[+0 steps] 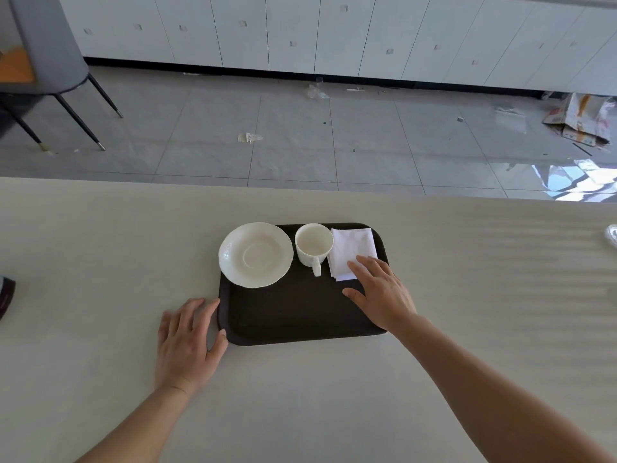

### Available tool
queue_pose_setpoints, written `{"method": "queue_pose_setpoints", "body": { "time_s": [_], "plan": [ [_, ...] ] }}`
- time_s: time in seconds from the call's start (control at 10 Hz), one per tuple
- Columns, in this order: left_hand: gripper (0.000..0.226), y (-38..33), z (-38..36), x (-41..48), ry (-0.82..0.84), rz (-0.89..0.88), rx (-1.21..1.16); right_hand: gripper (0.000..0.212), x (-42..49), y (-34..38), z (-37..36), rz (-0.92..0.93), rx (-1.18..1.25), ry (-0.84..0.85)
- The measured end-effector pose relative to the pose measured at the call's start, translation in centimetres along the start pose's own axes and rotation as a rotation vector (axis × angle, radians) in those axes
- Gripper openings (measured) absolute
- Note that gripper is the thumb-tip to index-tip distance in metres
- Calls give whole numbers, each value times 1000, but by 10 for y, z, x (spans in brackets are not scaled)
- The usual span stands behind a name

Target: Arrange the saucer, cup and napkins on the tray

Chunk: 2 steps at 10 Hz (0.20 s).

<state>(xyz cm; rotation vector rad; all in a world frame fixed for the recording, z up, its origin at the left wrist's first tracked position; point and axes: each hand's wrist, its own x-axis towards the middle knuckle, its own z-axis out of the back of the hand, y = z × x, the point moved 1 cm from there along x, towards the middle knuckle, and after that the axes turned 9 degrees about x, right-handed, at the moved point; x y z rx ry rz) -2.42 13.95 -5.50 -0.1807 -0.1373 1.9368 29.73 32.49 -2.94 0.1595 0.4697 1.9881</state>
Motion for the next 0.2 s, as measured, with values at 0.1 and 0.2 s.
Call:
{"method": "queue_pose_setpoints", "body": {
  "time_s": [0.1, 0.2],
  "plan": [
    [62, -1, 7, 0, 21, -7, 7, 59, -4, 5, 3, 12, 10, -6],
    [62, -3, 12, 7, 59, 13, -24, 59, -5, 7, 1, 4, 12, 9]
  ]
}}
